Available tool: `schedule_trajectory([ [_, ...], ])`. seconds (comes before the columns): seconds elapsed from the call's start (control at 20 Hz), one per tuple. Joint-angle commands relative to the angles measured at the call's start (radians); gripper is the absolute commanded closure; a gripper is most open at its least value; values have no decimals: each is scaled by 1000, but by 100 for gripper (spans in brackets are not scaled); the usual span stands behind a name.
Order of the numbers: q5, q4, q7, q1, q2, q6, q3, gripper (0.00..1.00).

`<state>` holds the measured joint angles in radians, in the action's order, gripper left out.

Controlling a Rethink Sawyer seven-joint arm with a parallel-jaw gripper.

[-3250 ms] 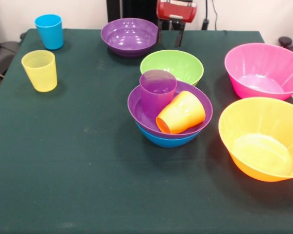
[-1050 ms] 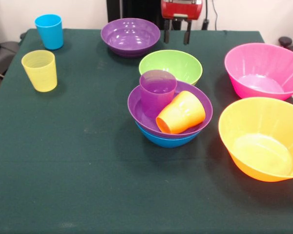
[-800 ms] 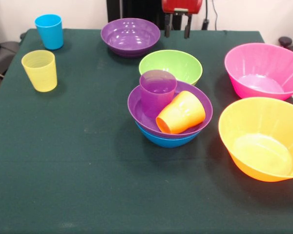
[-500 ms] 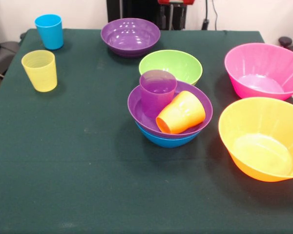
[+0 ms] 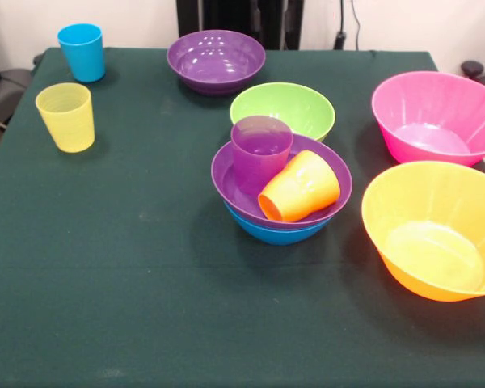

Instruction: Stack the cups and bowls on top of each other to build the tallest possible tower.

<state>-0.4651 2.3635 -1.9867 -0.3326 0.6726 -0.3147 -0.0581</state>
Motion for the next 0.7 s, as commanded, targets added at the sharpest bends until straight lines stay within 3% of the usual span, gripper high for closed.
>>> schedule_trajectory([
  [0.05, -114, -11, -92, -99, -43, 28, 146, 0],
  [0.3, -161, -58, -69, -148, -77, 38, 136, 0],
  [0.55, -151, -102, -69, -112, -103, 24, 109, 0],
  [0.7, -176, -117, -65, -138, -118, 21, 138, 0],
])
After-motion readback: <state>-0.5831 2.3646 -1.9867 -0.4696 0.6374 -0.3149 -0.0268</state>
